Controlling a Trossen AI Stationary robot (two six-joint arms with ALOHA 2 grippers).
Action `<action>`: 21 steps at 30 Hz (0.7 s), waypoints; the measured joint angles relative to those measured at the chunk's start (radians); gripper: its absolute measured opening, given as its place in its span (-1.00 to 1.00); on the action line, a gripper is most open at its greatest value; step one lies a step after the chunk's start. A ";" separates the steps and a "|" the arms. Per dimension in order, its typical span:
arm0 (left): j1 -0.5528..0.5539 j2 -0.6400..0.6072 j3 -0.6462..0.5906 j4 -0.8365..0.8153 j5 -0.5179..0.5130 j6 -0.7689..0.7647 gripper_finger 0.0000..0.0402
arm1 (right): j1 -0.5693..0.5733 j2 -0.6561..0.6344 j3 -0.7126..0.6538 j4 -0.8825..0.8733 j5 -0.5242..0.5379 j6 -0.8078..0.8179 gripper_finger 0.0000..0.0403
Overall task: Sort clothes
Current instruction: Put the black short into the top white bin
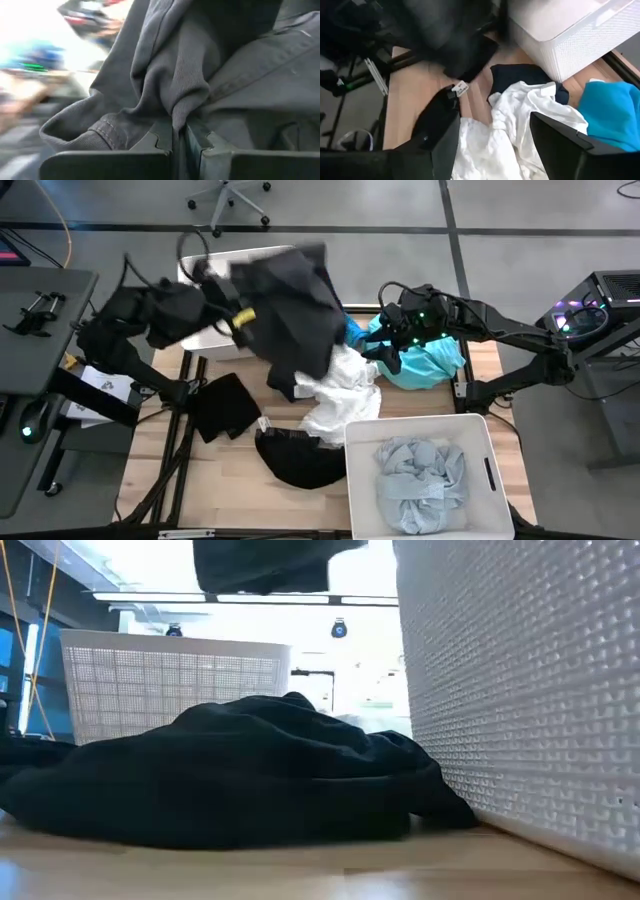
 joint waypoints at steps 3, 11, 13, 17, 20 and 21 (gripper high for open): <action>0.086 -0.012 0.015 -0.006 -0.066 0.116 -1.00 | 0.000 0.000 0.000 0.012 0.000 0.042 0.14; 0.501 -0.011 -0.025 -0.218 0.269 -0.005 -1.00 | 0.001 0.000 0.000 0.016 0.000 0.140 0.14; 0.599 -0.011 -0.084 -0.237 0.340 -0.023 -1.00 | 0.001 0.000 0.000 0.017 0.000 0.157 0.14; 0.749 -0.010 -0.269 -0.192 0.411 -0.001 -1.00 | 0.007 0.000 0.000 0.019 0.000 0.171 0.14; 0.840 -0.008 -0.457 -0.074 0.463 0.025 -1.00 | 0.013 0.000 0.000 0.019 -0.001 0.189 0.14; 0.867 -0.008 -0.525 -0.031 0.498 0.031 -1.00 | 0.017 0.000 0.000 0.019 -0.001 0.190 0.14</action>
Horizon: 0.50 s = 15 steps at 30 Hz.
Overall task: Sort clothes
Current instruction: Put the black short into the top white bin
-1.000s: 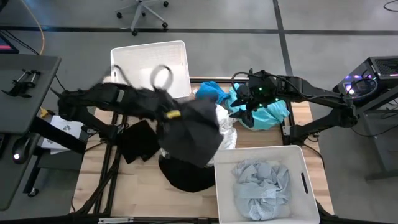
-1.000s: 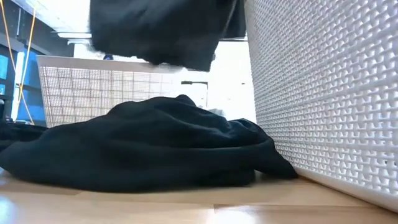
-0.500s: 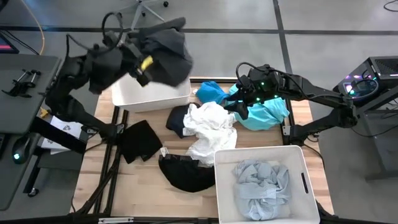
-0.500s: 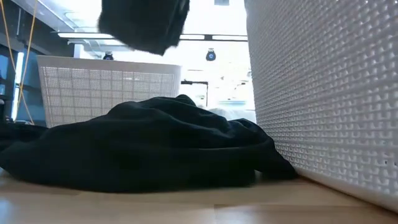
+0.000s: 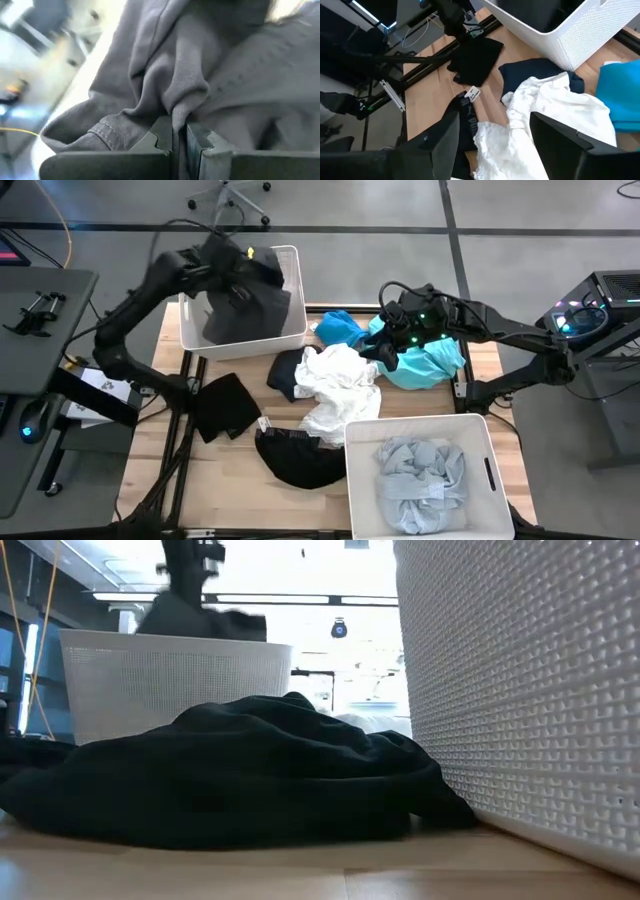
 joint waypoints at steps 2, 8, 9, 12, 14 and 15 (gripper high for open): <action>0.044 0.001 -0.133 0.089 0.086 0.004 -1.00 | 0.008 0.000 0.000 0.000 0.000 0.006 0.14; 0.118 0.000 -0.474 0.242 0.273 -0.011 -1.00 | 0.033 0.000 0.000 0.000 0.001 0.025 0.14; 0.124 0.000 -0.515 0.252 0.285 -0.041 -0.99 | 0.036 0.000 0.000 0.000 0.002 0.025 0.14; 0.149 -0.001 -0.606 0.275 0.307 -0.147 -0.95 | 0.042 0.000 0.000 0.000 0.019 0.025 0.14; 0.166 -0.001 -0.638 0.280 0.326 -0.208 -0.86 | 0.041 0.000 0.000 0.000 0.038 0.025 0.14; 0.174 -0.001 -0.645 0.277 0.345 -0.220 -0.80 | 0.041 0.000 0.000 0.000 0.047 0.025 0.14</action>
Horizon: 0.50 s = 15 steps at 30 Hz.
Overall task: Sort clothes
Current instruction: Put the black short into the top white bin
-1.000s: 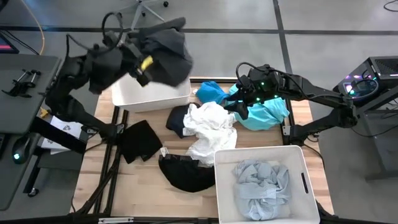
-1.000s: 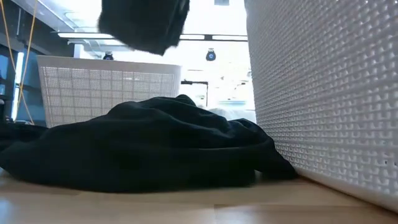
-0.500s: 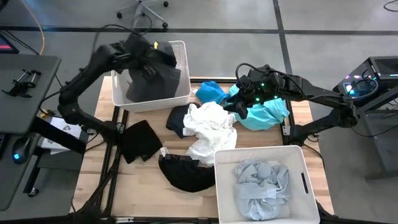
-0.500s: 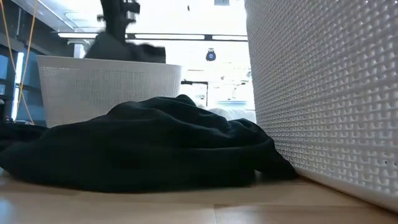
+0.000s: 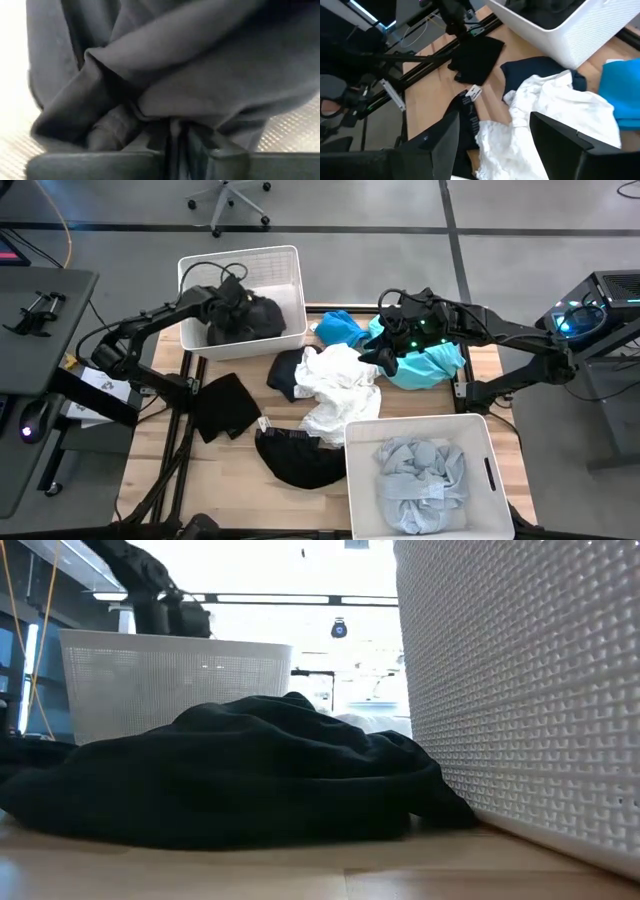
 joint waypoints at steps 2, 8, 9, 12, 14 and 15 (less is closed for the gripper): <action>0.016 0.000 0.000 -0.009 0.043 -0.007 -0.65 | 0.000 0.000 0.000 0.000 0.012 0.000 0.14; 0.046 0.000 0.097 -0.116 0.084 -0.024 -0.17 | -0.003 0.000 0.000 0.000 0.019 -0.002 0.14; 0.047 0.000 0.127 -0.143 0.084 -0.039 -0.10 | -0.003 0.000 0.000 0.000 0.025 -0.005 0.14; 0.047 0.000 0.233 -0.243 0.090 -0.053 0.06 | -0.003 0.000 0.000 0.000 0.060 -0.006 0.14; 0.037 0.000 0.304 -0.299 0.094 -0.055 0.10 | -0.003 0.000 0.000 0.000 0.084 -0.007 0.14; 0.030 0.000 0.334 -0.316 0.094 -0.062 0.11 | -0.003 0.000 0.000 0.000 0.097 -0.008 0.14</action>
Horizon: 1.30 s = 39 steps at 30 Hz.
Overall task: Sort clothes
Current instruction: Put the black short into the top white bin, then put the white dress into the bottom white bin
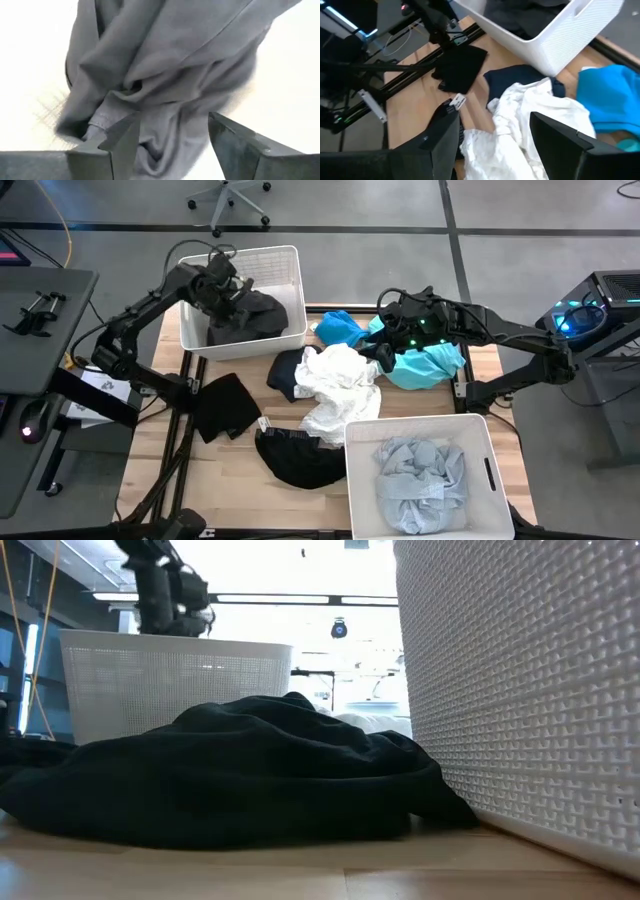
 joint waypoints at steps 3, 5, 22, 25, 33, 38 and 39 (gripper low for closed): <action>-0.018 -0.006 0.062 -0.007 0.001 -0.018 0.10 | 0.000 0.000 0.000 0.000 0.033 0.000 0.14; -0.033 -0.009 0.077 0.021 -0.001 -0.026 0.08 | 0.000 0.000 0.000 0.000 0.058 0.000 0.14; -0.122 -0.055 -0.187 0.273 -0.041 -0.061 0.00 | -0.029 0.300 0.000 -0.010 -0.013 -0.234 0.14; -0.141 -0.112 -0.126 0.263 -0.041 -0.060 -0.03 | -0.025 0.377 0.000 -0.008 -0.068 -0.302 0.16; -0.175 -0.244 -0.036 0.274 -0.041 -0.068 -0.08 | -0.024 0.515 0.000 -0.008 -0.114 -0.461 0.56; -0.204 -0.287 -0.036 0.248 -0.041 -0.068 -0.09 | -0.011 0.578 0.000 -0.018 -0.094 -0.499 0.74; -0.212 -0.291 -0.036 0.244 -0.041 -0.068 -0.09 | -0.003 0.594 0.000 -0.019 -0.080 -0.502 0.75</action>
